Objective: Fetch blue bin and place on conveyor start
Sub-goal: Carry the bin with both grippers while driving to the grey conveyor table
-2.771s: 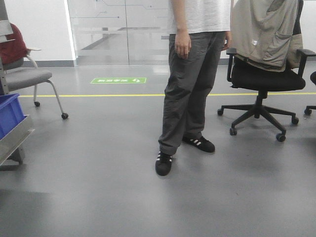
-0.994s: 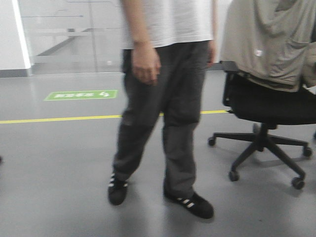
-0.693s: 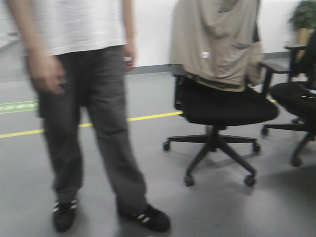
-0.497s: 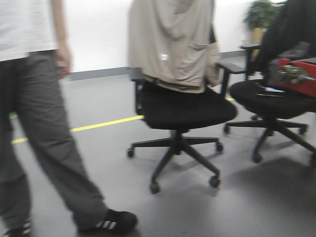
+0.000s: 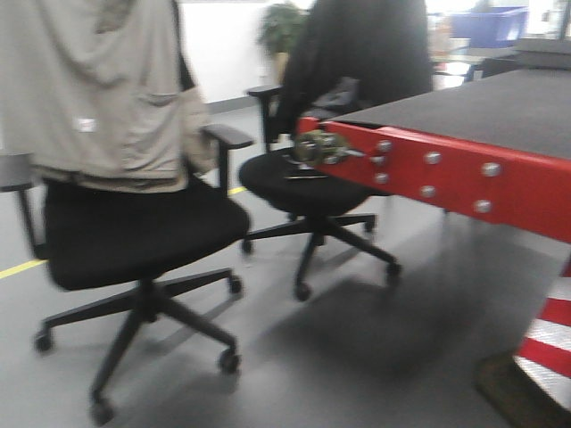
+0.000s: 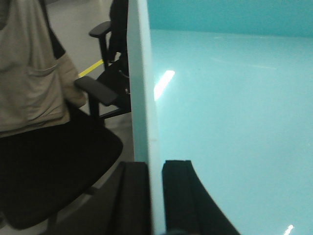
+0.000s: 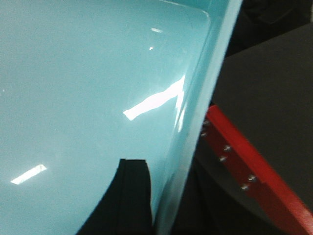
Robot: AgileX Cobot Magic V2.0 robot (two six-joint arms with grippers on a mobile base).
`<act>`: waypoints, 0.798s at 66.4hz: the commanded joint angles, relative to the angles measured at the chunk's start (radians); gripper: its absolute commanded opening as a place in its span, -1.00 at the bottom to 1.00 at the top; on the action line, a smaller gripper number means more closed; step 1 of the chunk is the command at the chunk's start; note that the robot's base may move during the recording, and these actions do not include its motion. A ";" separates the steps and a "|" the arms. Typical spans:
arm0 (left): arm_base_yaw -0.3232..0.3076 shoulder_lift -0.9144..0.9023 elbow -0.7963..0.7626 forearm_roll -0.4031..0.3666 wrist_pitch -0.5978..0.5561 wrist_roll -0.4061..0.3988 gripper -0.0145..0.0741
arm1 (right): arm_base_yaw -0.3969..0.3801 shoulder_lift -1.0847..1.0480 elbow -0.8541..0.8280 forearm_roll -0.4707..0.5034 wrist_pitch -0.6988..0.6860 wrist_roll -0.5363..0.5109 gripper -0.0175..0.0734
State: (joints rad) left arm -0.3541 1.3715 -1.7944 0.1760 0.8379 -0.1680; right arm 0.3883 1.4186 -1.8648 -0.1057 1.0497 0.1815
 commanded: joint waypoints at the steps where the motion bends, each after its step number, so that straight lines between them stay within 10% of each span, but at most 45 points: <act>1: -0.007 -0.011 -0.011 -0.053 -0.078 -0.001 -0.92 | 0.010 -0.008 -0.007 0.061 -0.058 -0.033 -0.95; 53: -0.007 -0.011 -0.011 -0.053 -0.078 -0.001 -0.92 | 0.010 -0.008 -0.007 0.061 -0.063 -0.033 -0.95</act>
State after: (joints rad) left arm -0.3523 1.3715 -1.7944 0.1760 0.8339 -0.1680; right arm 0.3883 1.4204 -1.8648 -0.1037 1.0478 0.1815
